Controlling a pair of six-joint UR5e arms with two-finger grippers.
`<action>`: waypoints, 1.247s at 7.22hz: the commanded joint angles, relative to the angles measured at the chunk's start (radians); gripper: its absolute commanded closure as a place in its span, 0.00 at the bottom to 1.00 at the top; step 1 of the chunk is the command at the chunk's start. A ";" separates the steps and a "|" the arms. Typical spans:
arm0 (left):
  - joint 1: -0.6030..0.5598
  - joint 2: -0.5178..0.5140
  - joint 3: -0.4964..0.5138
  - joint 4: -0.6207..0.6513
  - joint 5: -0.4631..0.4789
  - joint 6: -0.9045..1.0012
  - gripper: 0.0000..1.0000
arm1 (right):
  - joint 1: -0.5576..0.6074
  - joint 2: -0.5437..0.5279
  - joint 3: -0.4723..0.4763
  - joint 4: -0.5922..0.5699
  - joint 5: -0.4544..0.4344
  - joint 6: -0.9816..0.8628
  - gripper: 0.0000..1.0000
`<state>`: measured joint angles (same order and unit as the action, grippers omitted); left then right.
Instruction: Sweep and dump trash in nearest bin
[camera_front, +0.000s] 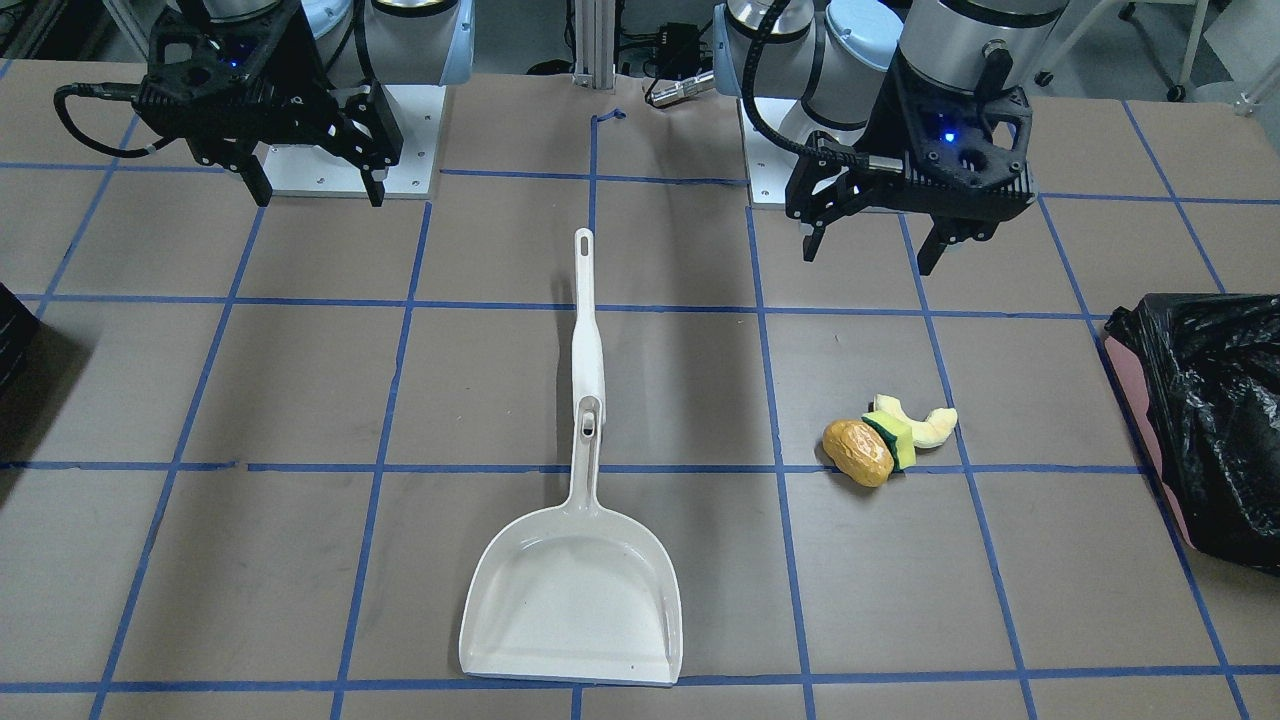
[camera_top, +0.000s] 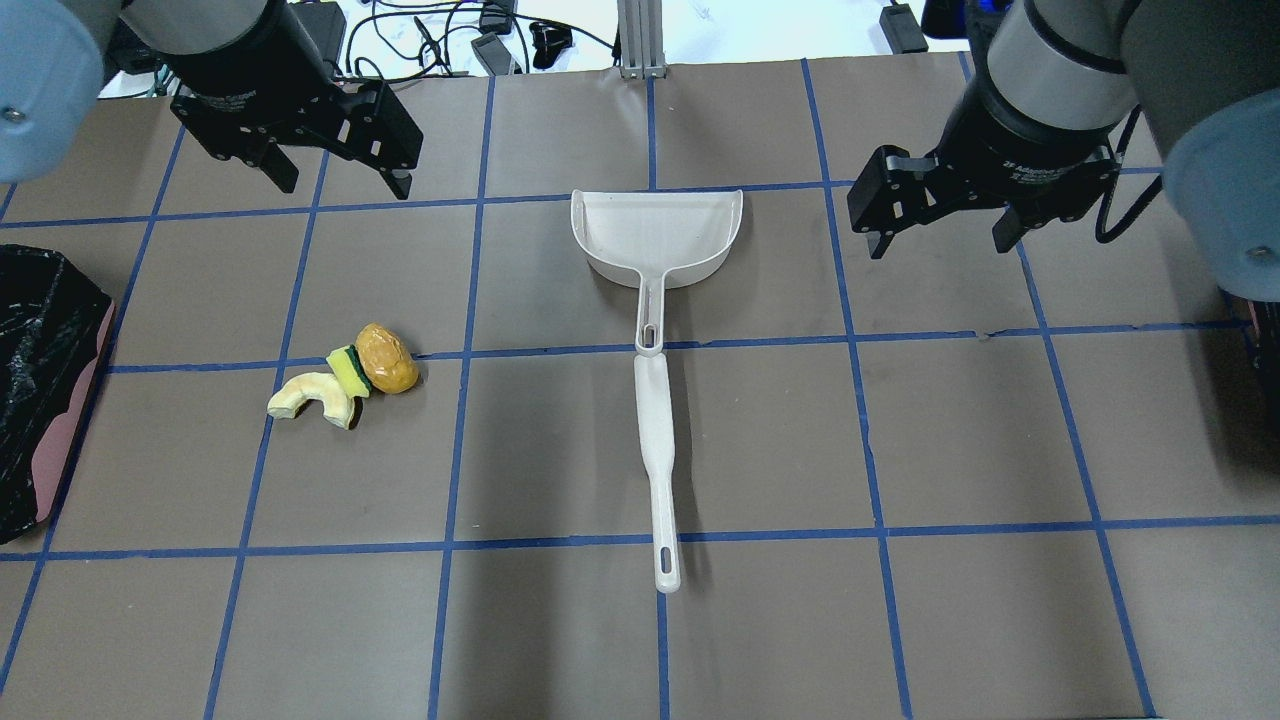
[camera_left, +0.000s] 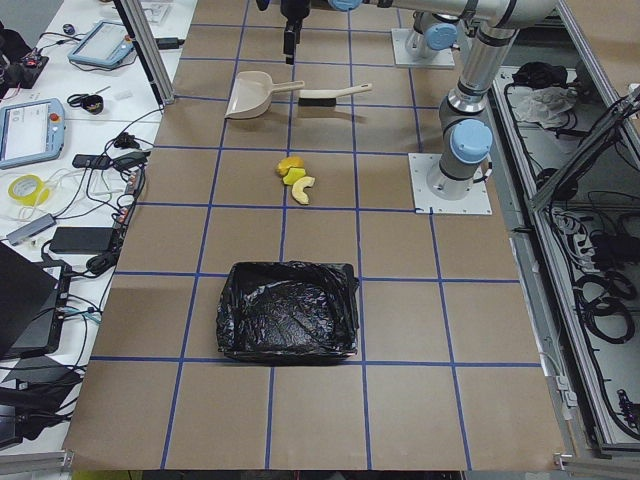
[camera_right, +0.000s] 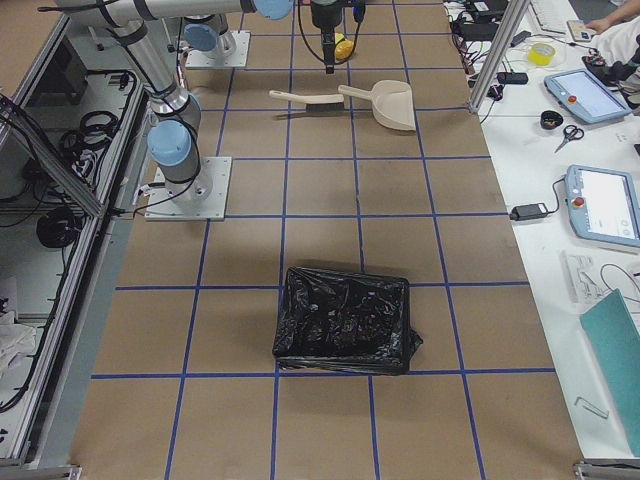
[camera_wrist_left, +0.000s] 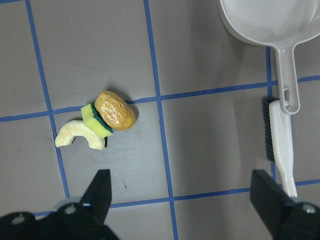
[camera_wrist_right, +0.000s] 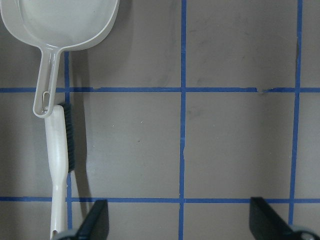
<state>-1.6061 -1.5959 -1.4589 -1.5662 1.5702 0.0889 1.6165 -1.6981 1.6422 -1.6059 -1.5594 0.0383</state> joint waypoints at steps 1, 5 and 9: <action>0.000 0.002 0.000 0.000 -0.004 -0.001 0.00 | 0.000 0.000 0.002 0.004 0.001 0.000 0.00; 0.000 0.014 -0.011 0.000 -0.007 -0.001 0.00 | 0.005 0.002 0.002 -0.003 0.002 0.000 0.00; 0.000 0.016 -0.012 0.000 -0.006 -0.003 0.00 | 0.013 0.046 -0.013 0.004 0.010 -0.006 0.00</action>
<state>-1.6061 -1.5805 -1.4710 -1.5669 1.5664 0.0864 1.6287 -1.6569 1.6297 -1.6069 -1.5560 0.0349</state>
